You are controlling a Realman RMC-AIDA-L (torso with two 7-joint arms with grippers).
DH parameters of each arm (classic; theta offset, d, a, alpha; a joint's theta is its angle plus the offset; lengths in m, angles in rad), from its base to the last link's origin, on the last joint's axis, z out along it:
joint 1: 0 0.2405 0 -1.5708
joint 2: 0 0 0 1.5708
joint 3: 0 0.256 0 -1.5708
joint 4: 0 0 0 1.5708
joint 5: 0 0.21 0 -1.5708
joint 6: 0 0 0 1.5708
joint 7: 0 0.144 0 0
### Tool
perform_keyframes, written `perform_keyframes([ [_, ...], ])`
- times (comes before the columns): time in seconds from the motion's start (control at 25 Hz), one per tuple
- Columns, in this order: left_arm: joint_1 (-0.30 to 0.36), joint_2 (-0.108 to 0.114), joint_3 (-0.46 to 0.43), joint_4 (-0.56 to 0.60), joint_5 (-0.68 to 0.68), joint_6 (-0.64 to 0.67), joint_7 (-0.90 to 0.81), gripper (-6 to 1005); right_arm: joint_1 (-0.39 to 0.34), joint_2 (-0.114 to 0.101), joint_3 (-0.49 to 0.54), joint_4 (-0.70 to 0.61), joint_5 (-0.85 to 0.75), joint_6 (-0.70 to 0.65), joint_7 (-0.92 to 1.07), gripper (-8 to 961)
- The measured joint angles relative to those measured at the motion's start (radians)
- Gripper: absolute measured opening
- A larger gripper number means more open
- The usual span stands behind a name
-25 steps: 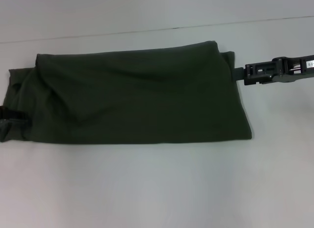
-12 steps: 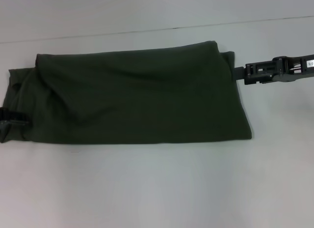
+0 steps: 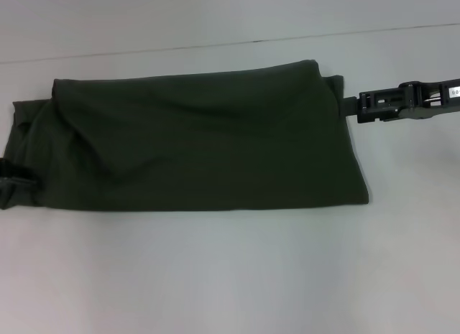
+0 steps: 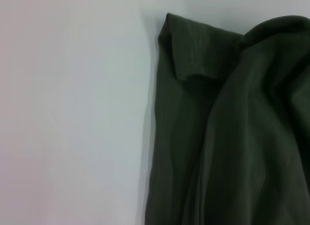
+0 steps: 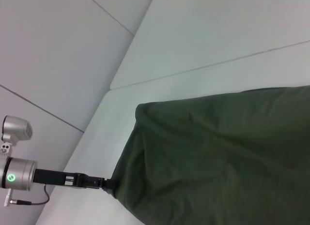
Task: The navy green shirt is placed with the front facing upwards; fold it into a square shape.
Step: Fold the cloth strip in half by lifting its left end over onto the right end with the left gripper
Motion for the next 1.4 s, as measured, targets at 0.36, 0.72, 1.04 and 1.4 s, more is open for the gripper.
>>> perform_keyframes([
  [0.36,-0.009,0.002,0.008,0.002,0.046,0.004,0.000,695,0.000,-0.002,0.000,0.000,0.003,0.000,0.002,930],
  [0.72,-0.013,0.001,0.012,-0.003,0.056,0.007,0.000,273,0.004,-0.005,0.001,0.000,0.003,0.000,0.002,930],
  [1.04,-0.017,0.002,0.012,0.000,0.056,0.015,0.005,74,0.002,-0.011,0.000,0.000,-0.012,0.001,0.003,930],
  [1.4,-0.017,0.000,0.012,0.004,0.054,0.023,0.009,29,-0.010,-0.043,0.002,-0.001,-0.230,0.013,0.090,929],
])
